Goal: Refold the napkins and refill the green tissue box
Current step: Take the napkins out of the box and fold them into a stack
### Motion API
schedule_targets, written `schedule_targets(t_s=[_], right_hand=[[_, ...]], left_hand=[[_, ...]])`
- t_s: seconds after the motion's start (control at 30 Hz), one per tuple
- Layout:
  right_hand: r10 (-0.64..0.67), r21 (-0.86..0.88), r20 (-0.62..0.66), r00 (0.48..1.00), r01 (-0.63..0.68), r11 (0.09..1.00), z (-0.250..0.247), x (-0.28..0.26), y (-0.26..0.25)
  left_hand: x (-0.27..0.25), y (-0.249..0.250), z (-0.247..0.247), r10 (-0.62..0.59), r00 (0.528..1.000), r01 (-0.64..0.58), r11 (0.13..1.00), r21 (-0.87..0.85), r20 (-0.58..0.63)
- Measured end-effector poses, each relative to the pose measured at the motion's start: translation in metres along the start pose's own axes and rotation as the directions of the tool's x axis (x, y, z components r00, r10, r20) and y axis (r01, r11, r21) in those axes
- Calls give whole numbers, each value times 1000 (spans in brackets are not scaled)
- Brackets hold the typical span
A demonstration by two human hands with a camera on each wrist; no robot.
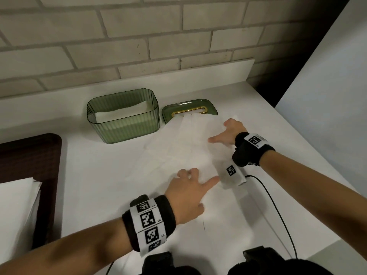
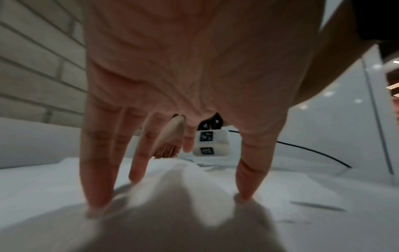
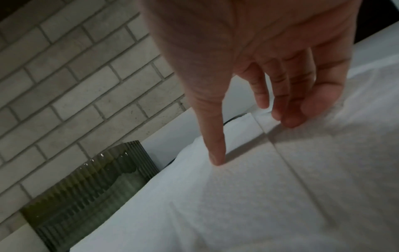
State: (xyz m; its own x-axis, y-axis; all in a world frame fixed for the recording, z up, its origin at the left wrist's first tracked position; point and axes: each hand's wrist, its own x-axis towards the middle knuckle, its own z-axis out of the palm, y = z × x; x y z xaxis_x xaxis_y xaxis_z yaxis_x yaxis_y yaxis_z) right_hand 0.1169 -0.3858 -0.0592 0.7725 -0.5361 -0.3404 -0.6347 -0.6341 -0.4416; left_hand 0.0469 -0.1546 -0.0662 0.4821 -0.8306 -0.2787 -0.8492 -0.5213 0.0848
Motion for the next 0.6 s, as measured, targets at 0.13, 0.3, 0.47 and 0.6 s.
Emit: schedule_targets(t_s=[0.13,0.3,0.47,0.6], right_hand=[[20,54,40,999,-22,998,1,2,-1],[-15,175,17,1000,12,985,4,0,-1],[-75,315,-116,990,108,943,6,-1,-1],[-106,481,-226,968,205,852,-8,0,5]], left_hand=[[5,10,-4,30,992,-53,980,191,119],[4,16,-15,34,983,-69,979,190,180],[6,20,-19,113,971,-177,933,314,212],[6,21,-23,140,945,-281,811,514,296]])
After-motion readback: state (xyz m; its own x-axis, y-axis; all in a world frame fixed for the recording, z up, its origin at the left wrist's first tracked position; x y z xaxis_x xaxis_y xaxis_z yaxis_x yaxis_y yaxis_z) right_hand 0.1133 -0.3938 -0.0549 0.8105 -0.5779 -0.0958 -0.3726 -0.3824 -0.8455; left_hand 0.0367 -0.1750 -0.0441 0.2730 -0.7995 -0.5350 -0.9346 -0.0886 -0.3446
